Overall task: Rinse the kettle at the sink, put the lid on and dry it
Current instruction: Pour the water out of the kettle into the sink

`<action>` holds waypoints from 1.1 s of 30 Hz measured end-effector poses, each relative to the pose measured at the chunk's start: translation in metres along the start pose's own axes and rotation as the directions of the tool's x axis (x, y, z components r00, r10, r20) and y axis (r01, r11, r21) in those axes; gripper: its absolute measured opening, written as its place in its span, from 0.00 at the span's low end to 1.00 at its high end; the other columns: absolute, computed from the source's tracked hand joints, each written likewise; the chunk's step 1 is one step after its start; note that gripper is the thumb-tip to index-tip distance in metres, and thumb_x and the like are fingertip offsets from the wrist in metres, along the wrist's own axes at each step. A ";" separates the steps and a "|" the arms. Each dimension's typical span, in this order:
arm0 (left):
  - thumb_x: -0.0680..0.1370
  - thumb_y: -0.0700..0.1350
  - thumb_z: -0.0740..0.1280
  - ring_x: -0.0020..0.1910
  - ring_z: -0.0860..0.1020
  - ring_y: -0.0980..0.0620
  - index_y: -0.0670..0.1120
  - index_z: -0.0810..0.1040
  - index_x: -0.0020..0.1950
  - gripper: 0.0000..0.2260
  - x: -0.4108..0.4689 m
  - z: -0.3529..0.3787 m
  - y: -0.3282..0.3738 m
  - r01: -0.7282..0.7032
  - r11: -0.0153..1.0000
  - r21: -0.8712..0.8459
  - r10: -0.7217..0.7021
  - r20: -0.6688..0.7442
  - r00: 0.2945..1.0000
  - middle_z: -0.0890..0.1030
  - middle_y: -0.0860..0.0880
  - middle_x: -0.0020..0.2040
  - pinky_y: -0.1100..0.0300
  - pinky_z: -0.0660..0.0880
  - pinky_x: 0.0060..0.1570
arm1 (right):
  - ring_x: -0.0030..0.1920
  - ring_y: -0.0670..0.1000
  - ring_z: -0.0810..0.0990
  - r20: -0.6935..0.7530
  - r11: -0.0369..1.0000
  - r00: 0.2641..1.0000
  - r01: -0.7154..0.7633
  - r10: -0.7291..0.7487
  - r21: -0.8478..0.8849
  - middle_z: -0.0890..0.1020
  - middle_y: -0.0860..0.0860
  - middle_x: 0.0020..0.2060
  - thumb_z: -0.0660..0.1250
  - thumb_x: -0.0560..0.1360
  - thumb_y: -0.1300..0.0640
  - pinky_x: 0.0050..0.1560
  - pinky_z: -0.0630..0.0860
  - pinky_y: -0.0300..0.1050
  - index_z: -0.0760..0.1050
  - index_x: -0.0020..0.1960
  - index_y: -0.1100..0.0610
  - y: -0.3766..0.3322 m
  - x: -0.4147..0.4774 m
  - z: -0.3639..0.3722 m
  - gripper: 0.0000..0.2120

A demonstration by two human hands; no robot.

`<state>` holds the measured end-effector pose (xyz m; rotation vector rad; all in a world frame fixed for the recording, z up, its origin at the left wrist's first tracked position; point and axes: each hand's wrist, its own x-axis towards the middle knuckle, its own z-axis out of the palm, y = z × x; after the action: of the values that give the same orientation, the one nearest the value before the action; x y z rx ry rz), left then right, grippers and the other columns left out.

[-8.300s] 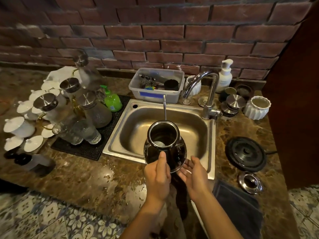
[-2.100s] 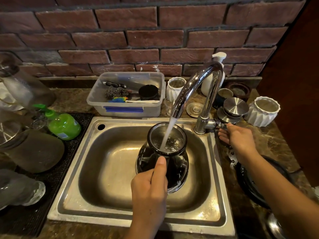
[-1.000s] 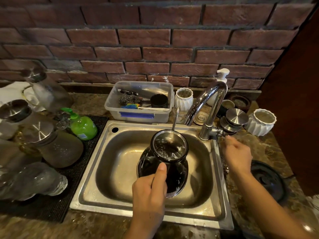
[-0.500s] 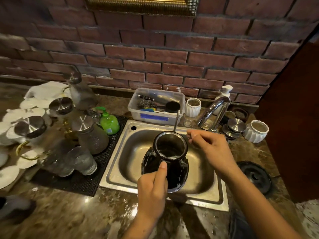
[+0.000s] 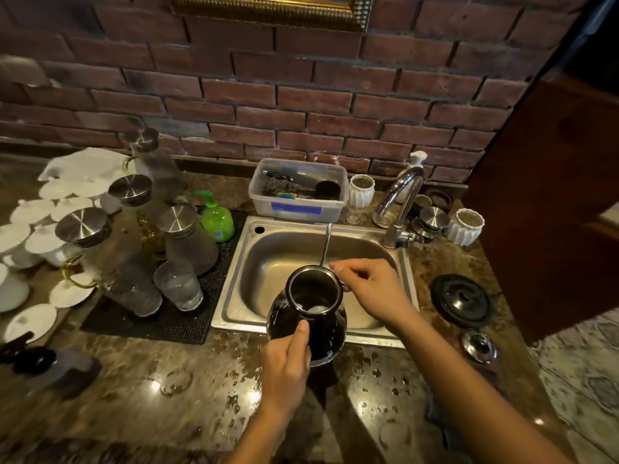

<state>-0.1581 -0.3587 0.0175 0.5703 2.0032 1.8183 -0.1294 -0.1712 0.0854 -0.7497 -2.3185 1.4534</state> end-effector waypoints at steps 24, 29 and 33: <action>0.80 0.60 0.58 0.21 0.65 0.53 0.46 0.69 0.25 0.28 -0.057 0.011 -0.088 0.115 0.993 -0.007 -0.114 0.052 0.992 0.67 0.52 0.21 0.50 0.61 0.25 | 0.55 0.45 0.84 -0.106 0.967 0.961 -0.255 0.254 0.006 0.88 0.47 0.50 0.68 0.79 0.56 0.63 0.78 0.54 0.87 0.52 0.55 0.054 -0.053 0.056 0.09; 0.81 0.59 0.57 0.21 0.66 0.56 0.49 0.69 0.24 0.27 -0.062 0.017 -0.094 0.120 0.993 0.001 -0.119 0.064 0.991 0.68 0.53 0.20 0.56 0.61 0.25 | 0.54 0.46 0.84 -0.134 0.965 0.956 -0.263 0.261 0.007 0.88 0.46 0.50 0.67 0.79 0.55 0.62 0.79 0.54 0.87 0.51 0.54 0.056 -0.056 0.059 0.10; 0.82 0.57 0.57 0.21 0.67 0.60 0.50 0.70 0.25 0.26 -0.066 0.021 -0.098 0.114 0.993 -0.010 -0.113 0.090 0.990 0.69 0.55 0.20 0.65 0.64 0.26 | 0.52 0.42 0.84 -0.165 0.966 0.952 -0.259 0.257 0.014 0.88 0.44 0.49 0.68 0.78 0.54 0.60 0.79 0.52 0.88 0.49 0.53 0.059 -0.060 0.059 0.09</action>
<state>-0.0955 -0.3842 -0.0822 0.5127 1.9209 1.7098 -0.0946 -0.2288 0.0075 -1.1673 -2.1643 1.4225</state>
